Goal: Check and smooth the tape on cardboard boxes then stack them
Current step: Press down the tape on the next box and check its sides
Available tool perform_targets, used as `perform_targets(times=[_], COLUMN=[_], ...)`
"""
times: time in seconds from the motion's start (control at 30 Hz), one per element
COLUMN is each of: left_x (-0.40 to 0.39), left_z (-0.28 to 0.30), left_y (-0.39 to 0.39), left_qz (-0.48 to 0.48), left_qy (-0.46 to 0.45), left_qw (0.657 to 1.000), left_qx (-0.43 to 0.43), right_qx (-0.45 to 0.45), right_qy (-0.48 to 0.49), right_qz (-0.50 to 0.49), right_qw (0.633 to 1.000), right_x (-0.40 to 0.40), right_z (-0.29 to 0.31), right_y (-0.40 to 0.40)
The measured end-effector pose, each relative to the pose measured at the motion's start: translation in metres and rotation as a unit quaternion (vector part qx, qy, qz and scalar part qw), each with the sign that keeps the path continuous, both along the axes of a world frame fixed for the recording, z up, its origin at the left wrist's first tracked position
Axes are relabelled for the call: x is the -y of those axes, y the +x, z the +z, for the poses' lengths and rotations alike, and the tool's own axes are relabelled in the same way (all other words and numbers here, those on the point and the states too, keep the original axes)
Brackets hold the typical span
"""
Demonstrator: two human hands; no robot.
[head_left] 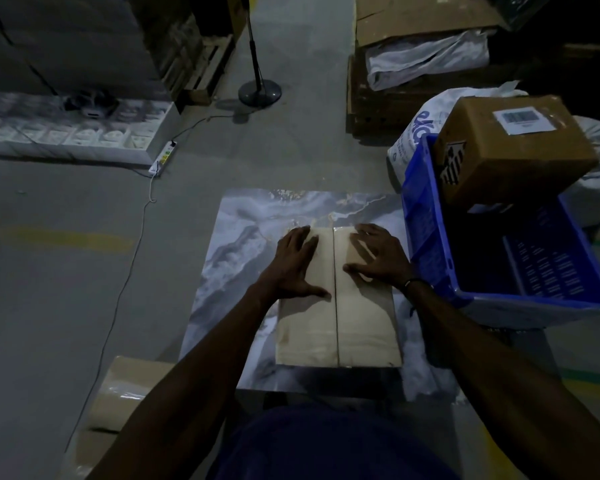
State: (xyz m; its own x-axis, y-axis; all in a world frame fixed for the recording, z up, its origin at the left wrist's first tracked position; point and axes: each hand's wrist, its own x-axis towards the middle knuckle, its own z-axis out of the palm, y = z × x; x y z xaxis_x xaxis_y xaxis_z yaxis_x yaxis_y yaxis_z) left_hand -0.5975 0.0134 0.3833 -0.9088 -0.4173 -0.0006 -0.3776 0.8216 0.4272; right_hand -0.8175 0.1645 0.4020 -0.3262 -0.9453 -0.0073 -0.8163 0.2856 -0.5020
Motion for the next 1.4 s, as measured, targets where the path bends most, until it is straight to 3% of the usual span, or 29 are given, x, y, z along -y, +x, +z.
perform_targets(times=[0.4,0.67,1.4], left_x=[-0.017,-0.063,-0.131], left_z=[0.006,0.011,-0.013], left_y=[0.009,0.017,0.053], left_qz=[0.022,0.055,0.084], left_qy=[0.013,0.061,0.027], left_qw=[0.998,0.996,0.996], left_qx=[0.061,0.021,0.033], right_qx=[0.003,0.019,-0.006], right_qy=[0.049,0.05,0.048], right_qz=[0.012,-0.02,-0.026], right_qw=[0.999,0.998,0.998], right_x=[-0.013,-0.038,-0.094], right_z=[-0.002,-0.017,-0.03], right_y=[0.021,0.065,0.12])
